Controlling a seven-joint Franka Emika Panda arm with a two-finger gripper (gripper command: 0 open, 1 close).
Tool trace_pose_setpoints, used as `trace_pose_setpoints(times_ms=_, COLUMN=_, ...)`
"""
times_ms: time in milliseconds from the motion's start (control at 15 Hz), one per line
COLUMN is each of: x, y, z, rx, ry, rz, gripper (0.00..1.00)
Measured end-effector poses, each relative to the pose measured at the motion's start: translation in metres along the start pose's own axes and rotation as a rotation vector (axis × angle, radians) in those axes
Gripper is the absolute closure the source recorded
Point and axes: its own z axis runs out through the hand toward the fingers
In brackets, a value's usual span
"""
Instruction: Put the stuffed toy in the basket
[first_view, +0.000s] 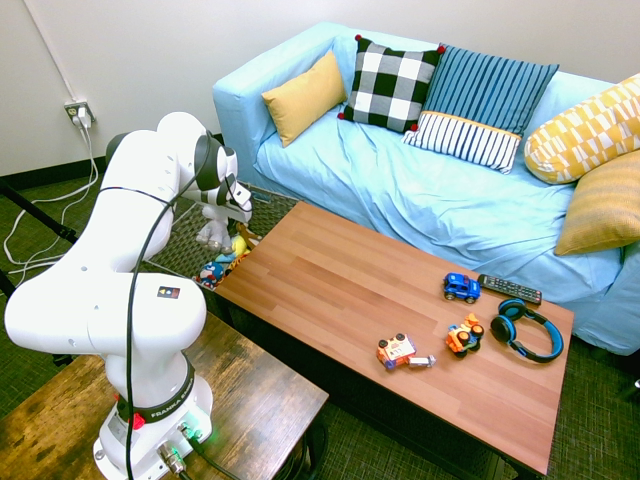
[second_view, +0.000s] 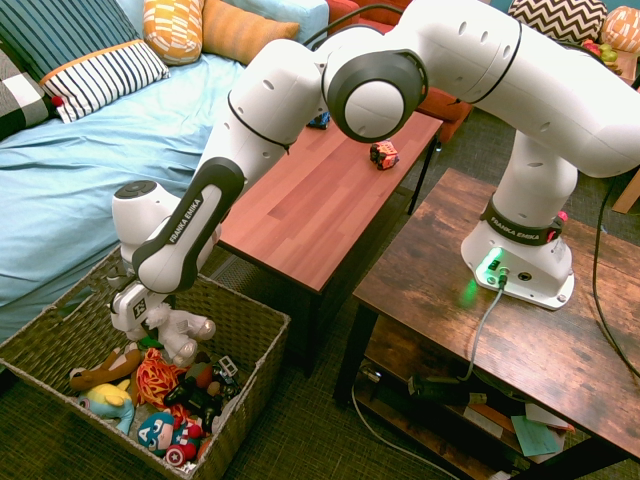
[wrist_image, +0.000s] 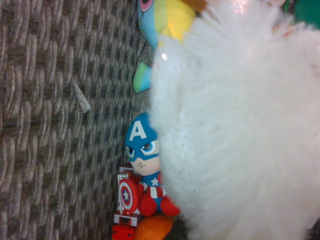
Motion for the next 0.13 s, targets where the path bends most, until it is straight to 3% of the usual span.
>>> trace_pose_setpoints(times_ms=133, x=0.0002, y=-0.0034, z=-0.0028, rx=0.007, ry=-0.009, rz=0.004, gripper=0.00)
